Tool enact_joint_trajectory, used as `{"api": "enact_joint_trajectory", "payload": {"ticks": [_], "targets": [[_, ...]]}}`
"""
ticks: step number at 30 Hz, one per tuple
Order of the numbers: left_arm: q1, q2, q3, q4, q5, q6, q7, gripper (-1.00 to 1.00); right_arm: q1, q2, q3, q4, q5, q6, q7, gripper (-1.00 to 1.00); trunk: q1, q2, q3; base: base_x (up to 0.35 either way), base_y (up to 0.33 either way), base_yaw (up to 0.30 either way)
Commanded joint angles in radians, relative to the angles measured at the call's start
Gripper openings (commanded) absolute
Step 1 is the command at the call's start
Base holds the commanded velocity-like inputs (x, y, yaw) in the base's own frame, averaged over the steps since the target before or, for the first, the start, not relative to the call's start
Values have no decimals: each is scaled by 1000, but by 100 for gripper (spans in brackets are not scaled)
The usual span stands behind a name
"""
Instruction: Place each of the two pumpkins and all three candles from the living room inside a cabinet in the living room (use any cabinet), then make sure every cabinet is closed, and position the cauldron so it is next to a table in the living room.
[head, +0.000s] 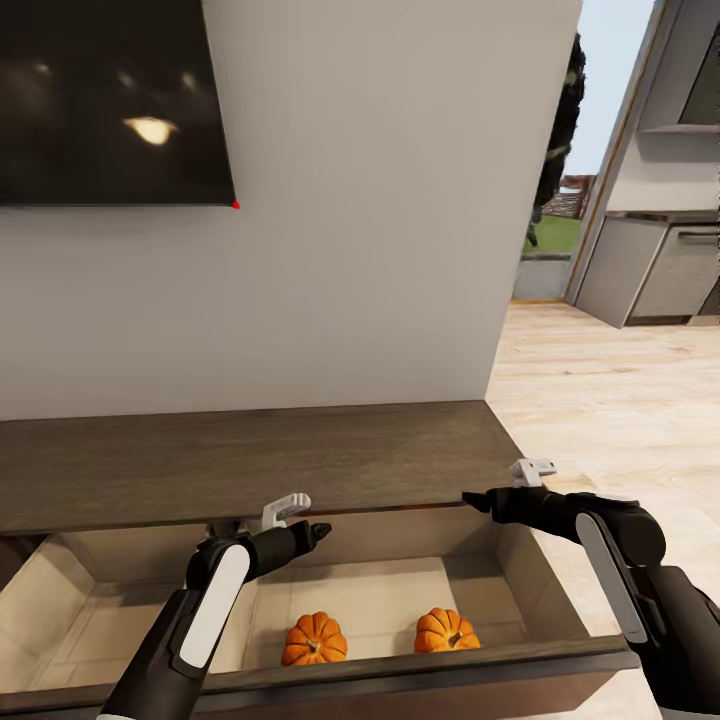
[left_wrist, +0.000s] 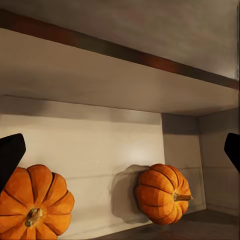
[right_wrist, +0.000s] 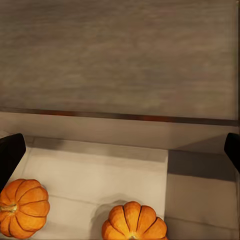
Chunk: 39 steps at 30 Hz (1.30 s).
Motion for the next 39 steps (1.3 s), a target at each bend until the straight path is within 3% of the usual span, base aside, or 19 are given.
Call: {"api": "enact_joint_trajectory", "payload": {"ticks": [1, 9, 17, 19, 22, 26, 34, 39], "targets": [[0, 0, 0, -1, 10, 2, 10, 100, -1, 0, 0, -1, 2, 4, 5, 100, -1, 0, 3, 0, 0, 0], [0, 0, 0, -5, 11, -3, 8, 100, -1, 0, -1, -1, 2, 4, 5, 100, -2, 0, 11, 0, 0, 0], [35, 1, -1, -110, 12, 0, 7, 100, -1, -1, -4, -1, 2, 4, 5, 100, -2, 0, 11, -165, -19, 0], [39, 1, -10, -132, 12, 2, 7, 100, -1, -3, -13, -1, 3, 4, 5, 100, -2, 0, 11, -314, -8, 0], [43, 4, -55, -194, 11, 2, 9, 100, -3, -18, -80, -1, 3, -7, 5, 100, -2, 0, 11, -331, -3, 0], [47, 3, -94, -229, 12, 0, 11, 100, -2, -31, -119, -1, 2, -31, 8, 100, -2, 0, 11, -341, -1, 0], [58, 5, -108, -232, 10, -4, 14, 100, -2, -36, -134, -1, 2, -42, 9, 100, -2, 0, 11, -346, 0, 0], [128, 14, -125, -233, -5, -33, 28, 100, -2, -36, -134, -2, 2, -44, 9, 100, -2, 0, 11, -346, 0, 0]]}}
